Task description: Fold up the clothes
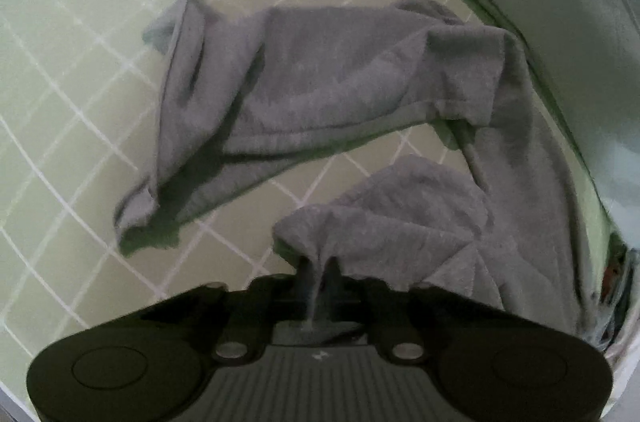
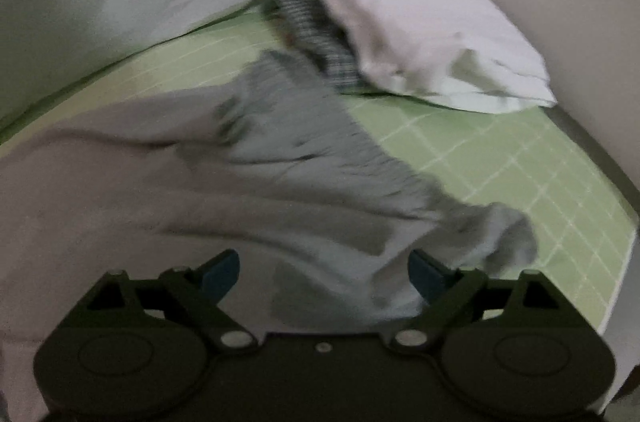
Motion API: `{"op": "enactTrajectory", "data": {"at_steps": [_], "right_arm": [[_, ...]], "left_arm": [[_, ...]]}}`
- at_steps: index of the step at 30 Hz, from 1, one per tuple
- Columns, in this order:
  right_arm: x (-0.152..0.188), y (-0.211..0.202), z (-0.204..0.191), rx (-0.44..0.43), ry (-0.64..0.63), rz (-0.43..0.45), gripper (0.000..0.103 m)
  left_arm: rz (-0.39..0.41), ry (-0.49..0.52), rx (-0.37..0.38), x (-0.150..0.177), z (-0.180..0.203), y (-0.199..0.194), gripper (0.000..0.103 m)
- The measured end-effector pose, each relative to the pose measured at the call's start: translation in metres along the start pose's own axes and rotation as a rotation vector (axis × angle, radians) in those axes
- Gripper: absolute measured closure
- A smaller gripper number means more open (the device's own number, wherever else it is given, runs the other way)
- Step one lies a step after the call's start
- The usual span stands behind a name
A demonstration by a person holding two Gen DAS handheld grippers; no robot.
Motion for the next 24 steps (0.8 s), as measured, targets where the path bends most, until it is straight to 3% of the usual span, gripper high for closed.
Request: {"op": "enactTrajectory", "data": {"at_steps": [3, 11, 16, 21, 23, 24], "right_arm": [[0.011, -0.007, -0.021, -0.041, -0.074, 0.003, 0.008], [0.049, -0.006, -0.04, -0.088, -0.171, -0.062, 0.007], [0.066, -0.001, -0.036, -0.094, -0.182, -0.109, 0.007], [0.07, 0.006, -0.025, -0.11, -0.146, -0.135, 0.003], [0.07, 0.01, -0.022, -0.12, -0.126, -0.143, 0.0], [0.07, 0.012, -0.022, -0.123, -0.122, -0.144, 0.0]], "left_arm": [[0.07, 0.121, 0.0, 0.005, 0.014, -0.016, 0.099], [0.113, 0.624, 0.114, 0.069, 0.085, -0.043, 0.099], [0.108, 0.493, 0.168, 0.058, 0.065, -0.052, 0.093], [0.102, 0.361, 0.221, 0.046, 0.045, -0.061, 0.053], [0.1, 0.308, 0.242, 0.042, 0.037, -0.064, 0.044], [0.099, 0.282, 0.253, 0.039, 0.033, -0.066, 0.044]]}}
Point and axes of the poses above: each gripper's, at about its wrist camera, not at the fingertips, and y roughly the way its jaws point, z to its right, x to its underside, the point moved 7 cm from there along y, roughly the way its jaws point, and after that the axes turned 2 degrees about -x, right-handed, at the moved point
